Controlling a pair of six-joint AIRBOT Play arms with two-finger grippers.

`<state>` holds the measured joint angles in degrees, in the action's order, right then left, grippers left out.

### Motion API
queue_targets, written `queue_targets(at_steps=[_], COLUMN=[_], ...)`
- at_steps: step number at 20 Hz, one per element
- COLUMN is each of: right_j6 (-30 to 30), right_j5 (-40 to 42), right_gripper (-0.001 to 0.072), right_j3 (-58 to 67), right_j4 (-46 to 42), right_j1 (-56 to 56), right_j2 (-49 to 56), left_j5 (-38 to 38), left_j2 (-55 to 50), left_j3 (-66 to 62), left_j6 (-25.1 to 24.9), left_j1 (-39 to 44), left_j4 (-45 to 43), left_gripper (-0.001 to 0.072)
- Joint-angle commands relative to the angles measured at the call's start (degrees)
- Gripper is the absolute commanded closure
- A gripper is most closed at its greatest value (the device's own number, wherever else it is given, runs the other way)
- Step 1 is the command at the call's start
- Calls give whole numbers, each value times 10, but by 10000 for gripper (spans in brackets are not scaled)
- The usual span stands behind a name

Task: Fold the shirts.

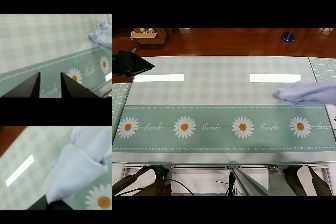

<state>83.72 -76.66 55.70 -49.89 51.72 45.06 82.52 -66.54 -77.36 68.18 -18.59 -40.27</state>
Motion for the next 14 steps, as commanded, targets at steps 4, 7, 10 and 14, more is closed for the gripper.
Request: queue_targets(at_steps=[4, 7, 10, 14], right_j6=[28, 31, 33, 44], right_j5=[-181, -175, -183, -195], right_gripper=[691, 691, 691, 687], right_j3=[24, 22, -3, -72], right_j4=[-424, -525, -597, -681], right_j1=[177, 177, 177, 177], right_j2=[-5, -5, -5, -5], left_j5=[-9, -22, -56, -61], left_j2=[-2, -3, -3, -3], left_j3=[0, 0, 0, -2], left_j6=[0, -27, -32, -32], left_j1=[0, 0, -6, -40], left_j4=[-1, -1, -1, -1], left_gripper=[370, 370, 369, 370])
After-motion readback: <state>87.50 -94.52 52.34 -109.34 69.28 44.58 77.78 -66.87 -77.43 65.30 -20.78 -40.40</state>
